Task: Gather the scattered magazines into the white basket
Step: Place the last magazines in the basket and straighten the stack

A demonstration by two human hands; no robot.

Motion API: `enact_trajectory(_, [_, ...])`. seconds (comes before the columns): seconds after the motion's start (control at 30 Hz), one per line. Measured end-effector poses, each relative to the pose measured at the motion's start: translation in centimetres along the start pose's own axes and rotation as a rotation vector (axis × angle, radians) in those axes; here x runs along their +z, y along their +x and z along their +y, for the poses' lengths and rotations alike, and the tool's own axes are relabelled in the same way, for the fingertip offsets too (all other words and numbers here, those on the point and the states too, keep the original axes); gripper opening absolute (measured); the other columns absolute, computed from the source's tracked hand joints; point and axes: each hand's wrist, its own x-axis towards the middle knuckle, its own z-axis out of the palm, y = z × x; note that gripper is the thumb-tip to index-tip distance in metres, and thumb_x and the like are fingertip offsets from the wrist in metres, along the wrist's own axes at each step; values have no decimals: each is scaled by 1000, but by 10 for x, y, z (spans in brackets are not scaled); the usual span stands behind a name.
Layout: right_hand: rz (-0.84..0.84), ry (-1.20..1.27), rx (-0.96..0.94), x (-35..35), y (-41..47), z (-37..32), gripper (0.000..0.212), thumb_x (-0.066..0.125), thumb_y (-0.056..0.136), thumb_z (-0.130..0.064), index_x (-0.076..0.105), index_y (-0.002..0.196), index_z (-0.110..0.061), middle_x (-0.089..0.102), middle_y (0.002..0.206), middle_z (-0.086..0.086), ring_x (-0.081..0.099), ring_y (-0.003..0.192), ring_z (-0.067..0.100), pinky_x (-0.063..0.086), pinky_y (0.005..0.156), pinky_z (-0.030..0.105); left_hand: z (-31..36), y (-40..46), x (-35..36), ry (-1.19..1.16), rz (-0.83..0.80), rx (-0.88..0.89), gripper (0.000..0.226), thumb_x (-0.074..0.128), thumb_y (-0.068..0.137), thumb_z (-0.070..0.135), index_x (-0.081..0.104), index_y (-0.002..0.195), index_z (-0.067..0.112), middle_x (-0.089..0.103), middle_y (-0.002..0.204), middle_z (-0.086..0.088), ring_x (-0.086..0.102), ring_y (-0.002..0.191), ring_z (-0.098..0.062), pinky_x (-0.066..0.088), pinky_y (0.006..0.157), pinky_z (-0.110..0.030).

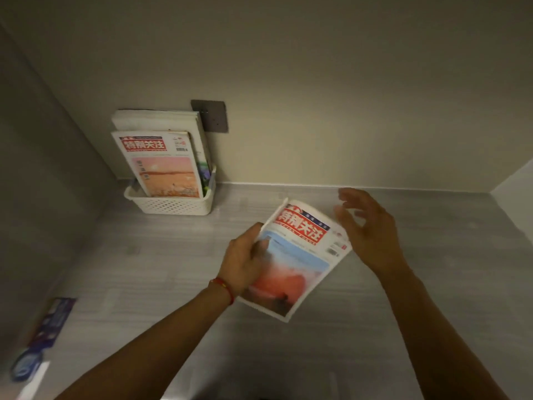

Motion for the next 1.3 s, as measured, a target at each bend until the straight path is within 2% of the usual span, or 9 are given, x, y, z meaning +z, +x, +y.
enact_trajectory(0.07, [52, 119, 222, 21, 2, -1, 31, 56, 96, -42, 59, 122, -27, 67, 119, -5, 64, 103, 11, 49, 84, 8, -5, -2, -31, -207, 65, -132, 20, 50, 99, 27, 60, 117, 30, 71, 112, 7, 70, 105, -19, 62, 81, -38])
enact_trajectory(0.17, [-270, 542, 556, 65, -2, -14, 34, 47, 97, -49, 59, 122, -29, 67, 123, 8, 66, 110, 26, 53, 93, 43, -12, -4, -79, -328, 127, -170, 26, 52, 99, 26, 59, 124, 28, 69, 121, 3, 68, 111, -23, 60, 85, -47])
enact_trajectory(0.27, [-455, 456, 350, 113, -6, -40, 29, 56, 95, -42, 61, 121, -29, 71, 118, -4, 70, 105, 16, 61, 78, 34, -25, -1, -127, -367, 162, -181, 29, 52, 99, 26, 58, 127, 27, 68, 125, 3, 66, 113, -25, 58, 88, -52])
enact_trajectory(0.5, [-260, 69, -16, 207, 52, -120, 8, 64, 93, -22, 67, 100, -19, 70, 104, -14, 70, 85, 6, 53, 65, 9, -50, 43, -238, -234, 277, -96, 30, 51, 99, 29, 55, 128, 24, 65, 126, 6, 63, 116, -18, 56, 93, -43])
enact_trajectory(0.63, [-125, 9, -121, 256, 100, -153, 11, 65, 92, -23, 69, 96, -13, 75, 110, -2, 68, 82, 7, 51, 64, 11, -58, 88, -293, 193, 477, -57, 26, 49, 99, 30, 59, 117, 14, 69, 113, -4, 67, 96, -18, 58, 79, -31])
enact_trajectory(0.8, [-83, -16, -49, 309, 136, -150, 13, 68, 91, -23, 74, 95, -12, 75, 113, 3, 73, 93, 17, 49, 68, 11, -89, 127, -322, 358, 510, -145, 23, 55, 97, 24, 71, 103, 9, 75, 99, -10, 63, 80, -15, 43, 72, -21])
enact_trajectory(1.0, [-99, -28, 106, 359, 146, -119, 12, 69, 89, -18, 75, 88, -8, 77, 98, 8, 70, 78, 18, 49, 64, 12, -138, 156, -321, 196, 510, -334, 22, 61, 92, 19, 74, 81, 6, 72, 81, -10, 61, 68, -16, 54, 68, -27])
enact_trajectory(1.2, [-43, -25, 282, 393, 143, -100, 10, 66, 91, -21, 66, 84, -13, 74, 100, 4, 66, 79, 15, 38, 54, 6, -166, 171, -311, 19, 510, -398, 26, 63, 92, 23, 74, 107, 4, 74, 108, -16, 70, 95, -31, 56, 89, -41])
enact_trajectory(1.3, [15, 87, 349, 394, 146, -99, 11, 72, 87, -19, 61, 88, -21, 67, 101, -5, 65, 81, 12, 40, 50, -2, -167, 179, -308, 24, 600, -412, 29, 67, 89, 20, 63, 112, 4, 71, 111, -14, 66, 96, -28, 52, 85, -34])
